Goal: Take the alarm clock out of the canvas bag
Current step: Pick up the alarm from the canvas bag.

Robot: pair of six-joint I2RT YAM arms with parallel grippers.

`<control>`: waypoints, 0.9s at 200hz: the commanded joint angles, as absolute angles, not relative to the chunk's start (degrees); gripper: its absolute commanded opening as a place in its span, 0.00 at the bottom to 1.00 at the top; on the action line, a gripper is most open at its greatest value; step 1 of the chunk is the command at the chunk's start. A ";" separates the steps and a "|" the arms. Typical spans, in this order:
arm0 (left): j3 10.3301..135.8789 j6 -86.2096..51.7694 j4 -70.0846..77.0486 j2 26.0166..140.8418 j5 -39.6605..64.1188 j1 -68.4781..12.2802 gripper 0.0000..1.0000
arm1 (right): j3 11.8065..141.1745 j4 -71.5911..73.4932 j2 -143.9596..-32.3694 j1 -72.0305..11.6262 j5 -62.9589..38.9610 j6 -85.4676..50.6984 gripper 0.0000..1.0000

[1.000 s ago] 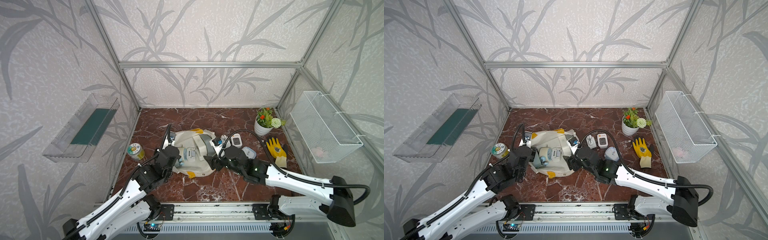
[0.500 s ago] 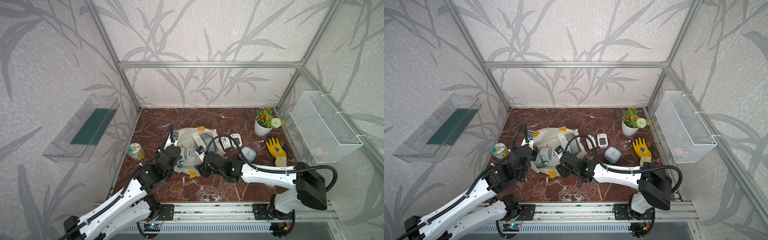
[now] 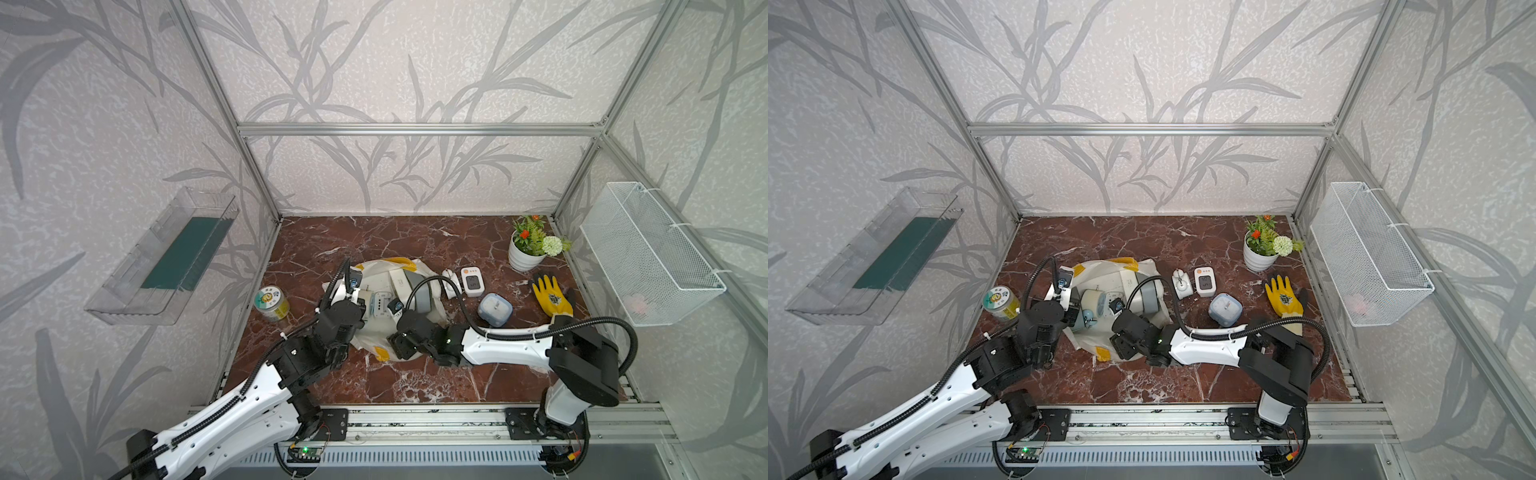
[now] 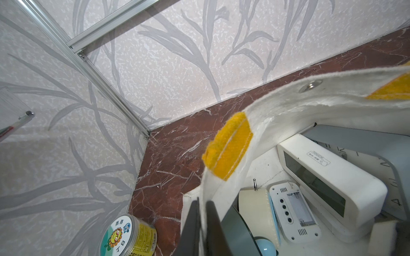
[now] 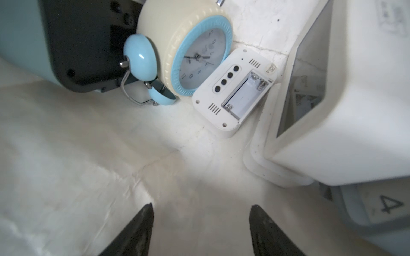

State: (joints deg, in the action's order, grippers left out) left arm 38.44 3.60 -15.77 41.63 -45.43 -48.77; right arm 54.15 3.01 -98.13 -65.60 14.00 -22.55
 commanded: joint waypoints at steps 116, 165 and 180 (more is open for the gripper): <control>37.92 -3.95 -16.00 42.27 -43.32 -52.28 0.00 | 61.46 0.40 -102.94 -63.28 13.85 -34.57 0.79; 37.49 -4.28 -16.30 41.58 -44.40 -53.48 0.00 | 68.37 -5.87 -108.06 -62.65 14.18 -38.35 0.82; 37.22 -4.74 -16.34 41.15 -44.47 -53.69 0.00 | 69.50 -7.20 -109.27 -62.01 14.21 -39.84 0.82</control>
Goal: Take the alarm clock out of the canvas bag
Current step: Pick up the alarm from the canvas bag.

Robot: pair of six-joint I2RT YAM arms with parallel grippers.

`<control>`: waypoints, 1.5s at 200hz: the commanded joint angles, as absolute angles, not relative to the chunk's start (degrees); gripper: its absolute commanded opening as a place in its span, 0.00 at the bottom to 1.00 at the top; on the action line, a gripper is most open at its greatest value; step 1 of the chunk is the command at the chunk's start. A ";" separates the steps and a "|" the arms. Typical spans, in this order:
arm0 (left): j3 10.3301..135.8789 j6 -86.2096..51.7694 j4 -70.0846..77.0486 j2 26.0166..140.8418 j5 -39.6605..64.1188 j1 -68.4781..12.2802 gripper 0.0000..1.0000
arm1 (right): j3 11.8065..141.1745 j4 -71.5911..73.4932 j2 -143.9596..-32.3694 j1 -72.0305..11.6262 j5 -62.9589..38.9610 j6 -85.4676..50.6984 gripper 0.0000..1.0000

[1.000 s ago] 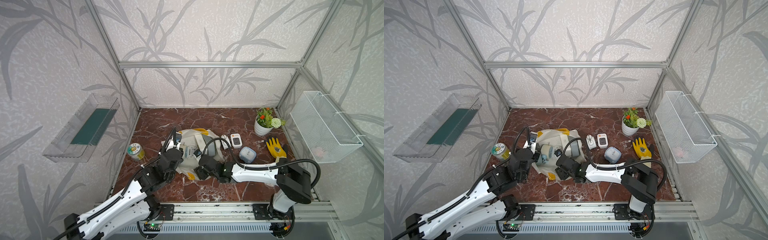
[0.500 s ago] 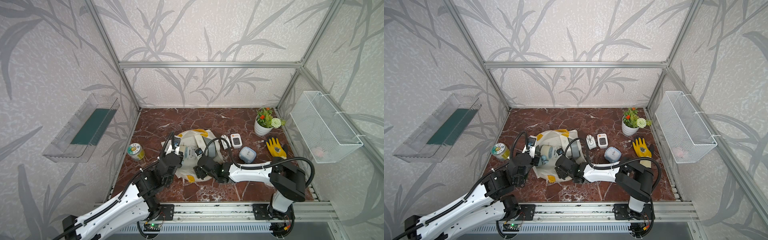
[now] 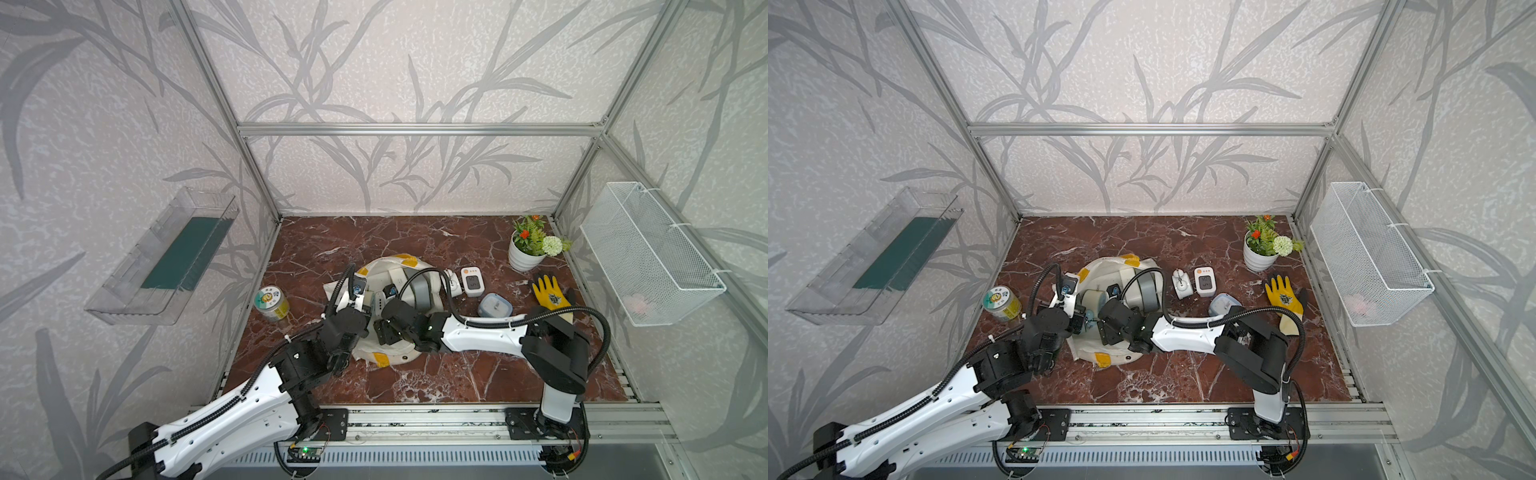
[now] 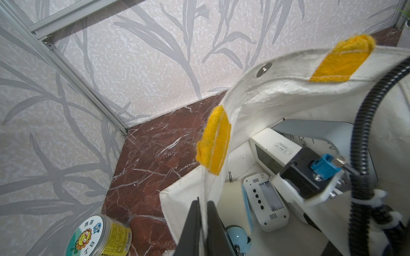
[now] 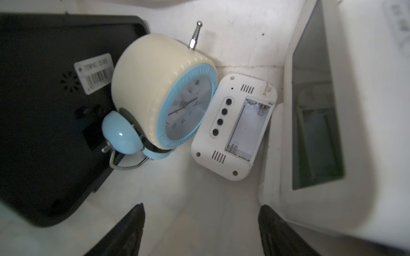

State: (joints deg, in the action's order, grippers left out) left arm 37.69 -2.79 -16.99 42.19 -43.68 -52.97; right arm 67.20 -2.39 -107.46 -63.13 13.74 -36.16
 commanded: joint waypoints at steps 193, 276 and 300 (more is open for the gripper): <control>33.83 -8.38 -18.85 33.28 -39.03 -54.75 0.00 | 75.69 1.66 -118.73 -61.10 24.77 -32.02 0.76; 34.28 -8.88 -20.59 34.00 -39.77 -54.76 0.00 | 73.15 3.27 -116.86 -58.98 23.75 -29.89 0.49; 34.19 -9.05 -20.64 34.40 -41.34 -54.76 0.00 | 71.50 3.41 -114.56 -58.97 21.39 -27.76 0.42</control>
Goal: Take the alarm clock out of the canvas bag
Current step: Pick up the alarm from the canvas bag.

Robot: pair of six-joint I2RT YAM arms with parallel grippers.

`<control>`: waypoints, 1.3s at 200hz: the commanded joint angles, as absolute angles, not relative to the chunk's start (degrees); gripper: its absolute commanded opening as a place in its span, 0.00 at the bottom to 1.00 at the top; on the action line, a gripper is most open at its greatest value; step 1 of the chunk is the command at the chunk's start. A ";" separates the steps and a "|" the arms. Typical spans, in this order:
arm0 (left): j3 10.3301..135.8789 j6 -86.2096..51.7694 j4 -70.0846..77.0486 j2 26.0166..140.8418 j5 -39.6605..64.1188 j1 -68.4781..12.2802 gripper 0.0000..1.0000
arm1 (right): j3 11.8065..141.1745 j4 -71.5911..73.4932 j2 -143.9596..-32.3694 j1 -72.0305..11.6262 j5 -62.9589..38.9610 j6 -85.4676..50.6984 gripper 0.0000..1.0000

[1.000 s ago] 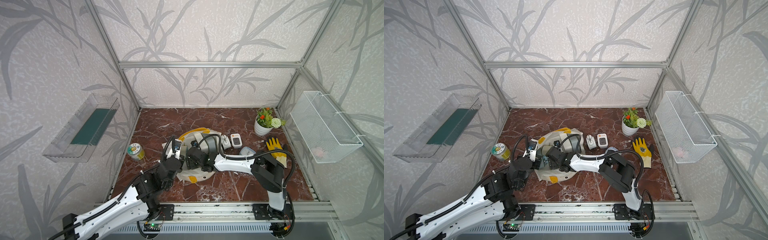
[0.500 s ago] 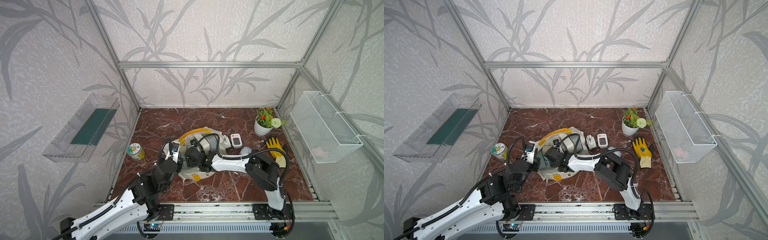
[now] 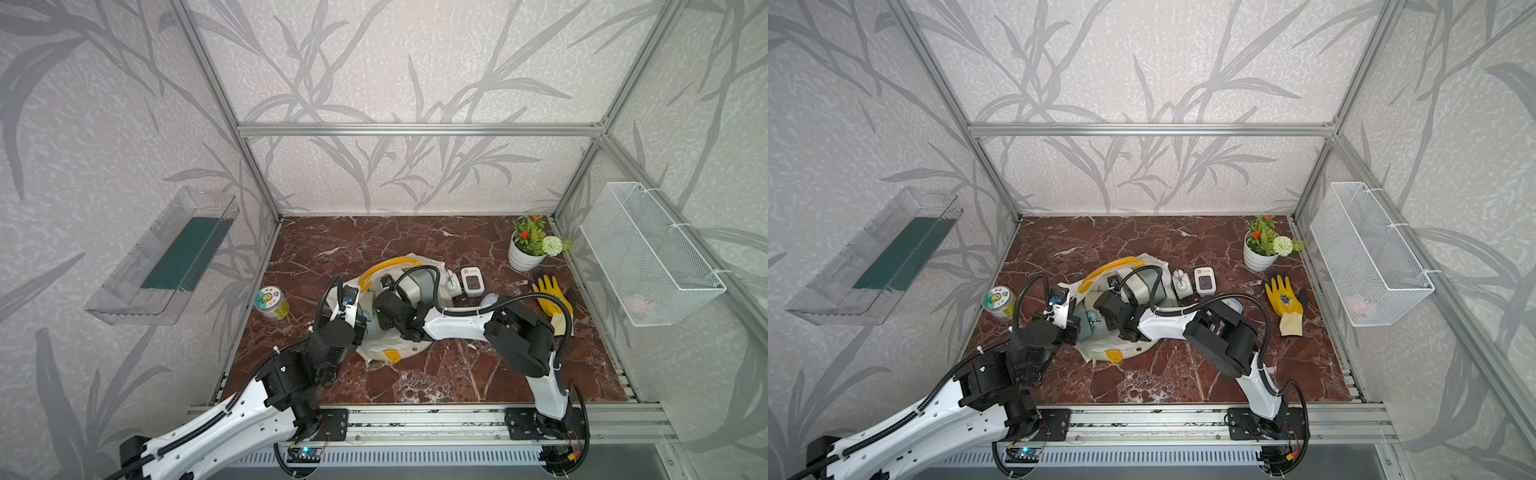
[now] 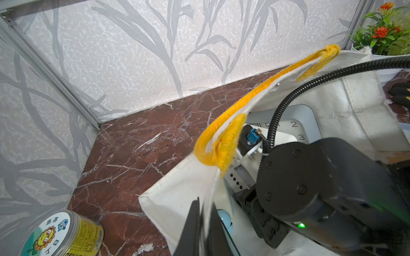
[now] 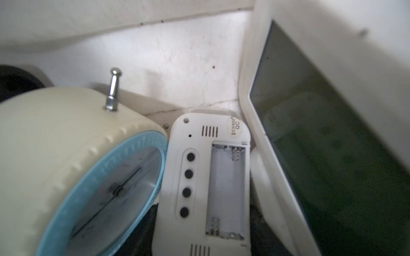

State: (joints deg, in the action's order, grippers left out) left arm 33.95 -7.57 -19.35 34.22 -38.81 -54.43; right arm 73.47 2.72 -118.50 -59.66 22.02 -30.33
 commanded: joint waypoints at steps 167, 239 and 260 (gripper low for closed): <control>34.80 -7.82 -18.54 38.37 -50.33 -54.76 0.00 | 64.63 -5.19 -100.63 -58.98 10.05 -26.72 0.36; 34.45 -7.08 -17.01 38.83 -52.66 -54.76 0.00 | 62.60 -5.49 -94.96 -59.37 6.84 -25.77 0.35; 34.37 -6.59 -16.71 38.69 -54.18 -54.76 0.00 | 61.89 -5.50 -93.02 -59.40 6.08 -24.90 0.35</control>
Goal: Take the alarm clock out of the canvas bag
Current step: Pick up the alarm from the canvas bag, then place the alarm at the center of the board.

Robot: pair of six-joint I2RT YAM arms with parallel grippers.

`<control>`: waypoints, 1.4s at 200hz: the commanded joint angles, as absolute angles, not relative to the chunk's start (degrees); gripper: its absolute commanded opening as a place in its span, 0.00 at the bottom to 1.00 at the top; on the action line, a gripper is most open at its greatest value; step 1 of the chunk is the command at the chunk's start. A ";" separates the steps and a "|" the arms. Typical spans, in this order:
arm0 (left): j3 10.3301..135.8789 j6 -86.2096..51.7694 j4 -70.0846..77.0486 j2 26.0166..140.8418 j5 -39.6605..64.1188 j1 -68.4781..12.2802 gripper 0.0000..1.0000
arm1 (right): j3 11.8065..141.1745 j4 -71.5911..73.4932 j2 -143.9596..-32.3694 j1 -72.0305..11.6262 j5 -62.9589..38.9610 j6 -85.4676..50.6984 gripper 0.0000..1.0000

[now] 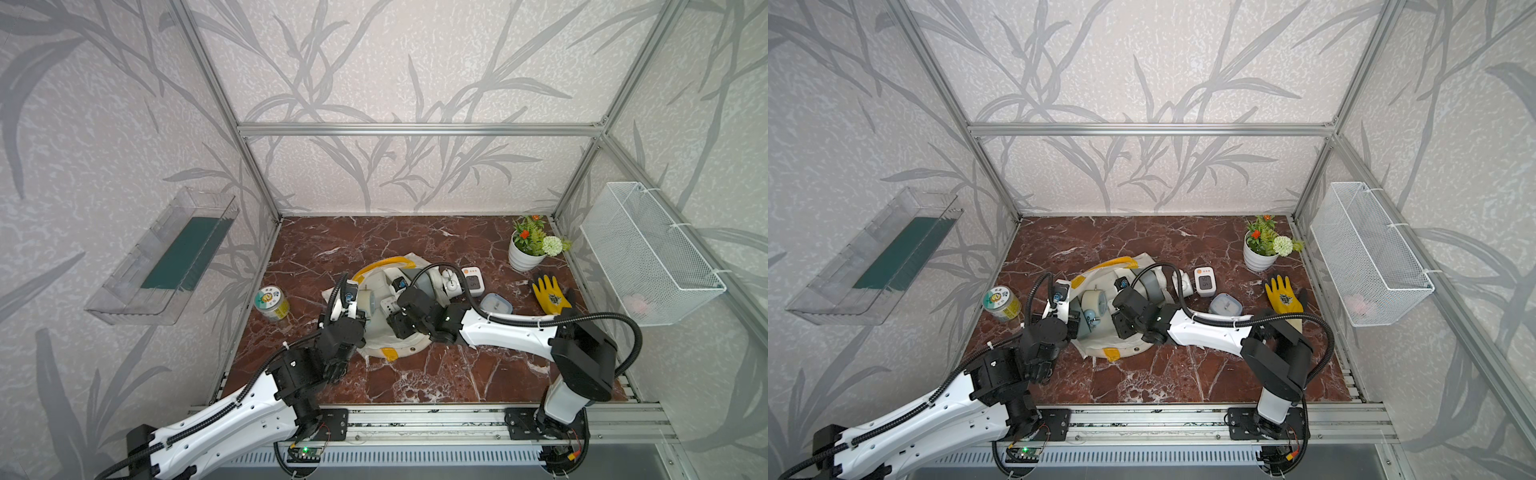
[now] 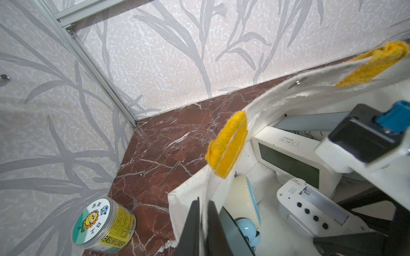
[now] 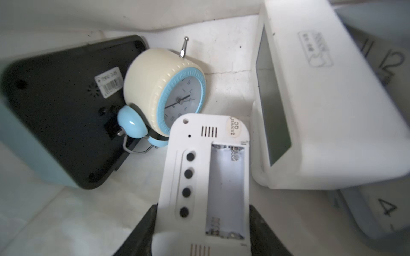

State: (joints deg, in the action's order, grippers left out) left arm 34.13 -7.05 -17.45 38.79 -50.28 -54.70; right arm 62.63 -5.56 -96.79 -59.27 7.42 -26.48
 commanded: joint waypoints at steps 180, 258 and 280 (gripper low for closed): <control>34.89 -5.50 -14.45 41.16 -58.91 -54.76 0.00 | 54.50 -4.65 -72.94 -58.97 3.62 -19.83 0.35; 35.07 -5.44 -14.06 41.91 -59.34 -54.76 0.00 | 51.99 -8.90 -63.61 -53.74 6.27 -18.90 0.35; 35.05 -5.08 -14.07 41.85 -59.38 -54.76 0.00 | 51.53 -10.24 -61.39 -52.35 6.97 -18.66 0.35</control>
State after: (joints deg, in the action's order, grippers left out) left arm 33.71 -5.10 -14.09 41.93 -57.17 -54.70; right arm 52.21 -8.38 -64.25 -53.78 5.04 -19.62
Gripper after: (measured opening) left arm 0.072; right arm 0.561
